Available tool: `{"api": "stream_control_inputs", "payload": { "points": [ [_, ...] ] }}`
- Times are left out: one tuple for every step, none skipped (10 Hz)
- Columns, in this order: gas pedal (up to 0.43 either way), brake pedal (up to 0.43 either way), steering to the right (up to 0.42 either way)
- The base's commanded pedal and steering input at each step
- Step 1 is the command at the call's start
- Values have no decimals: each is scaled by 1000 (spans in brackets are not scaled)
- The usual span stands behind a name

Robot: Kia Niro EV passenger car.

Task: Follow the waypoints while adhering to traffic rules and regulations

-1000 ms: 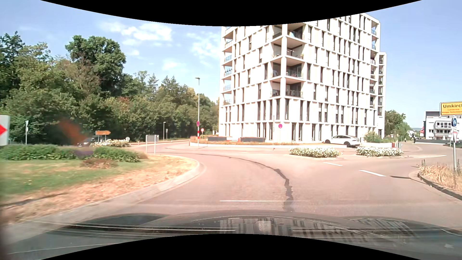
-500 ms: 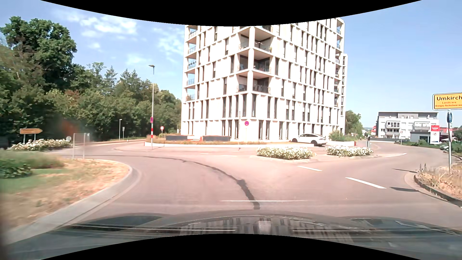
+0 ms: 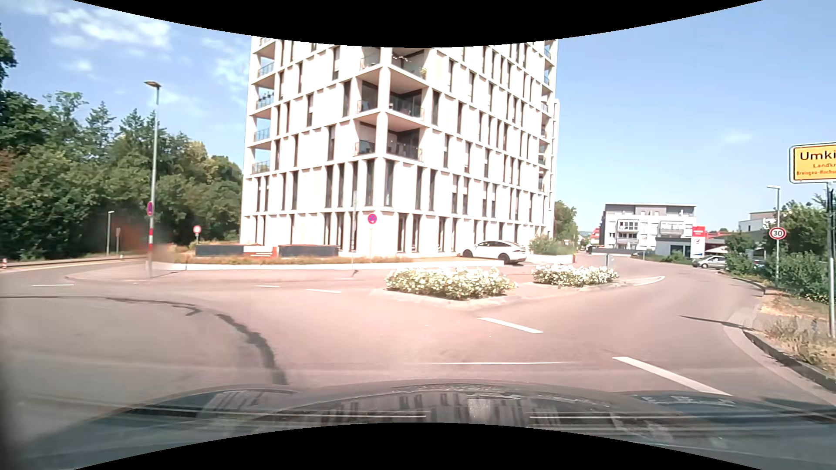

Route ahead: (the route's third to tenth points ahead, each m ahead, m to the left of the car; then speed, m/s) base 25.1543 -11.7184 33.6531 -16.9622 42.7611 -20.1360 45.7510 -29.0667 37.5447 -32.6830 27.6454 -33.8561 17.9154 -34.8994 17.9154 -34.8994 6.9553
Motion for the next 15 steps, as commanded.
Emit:
{"api": "stream_control_inputs", "payload": {
  "points": [
    [138, 0, 242],
    [138, 0, 242],
    [150, 0, 242],
    [150, 0, 242],
    [150, 0, 242],
    [150, 0, 242],
    [150, 0, 241],
    [150, 0, 240],
    [150, 0, 239],
    [150, 0, 237],
    [150, 0, 229],
    [150, 0, 221],
    [150, 0, 205],
    [150, 0, 188],
    [150, 0, 168]
  ]
}}
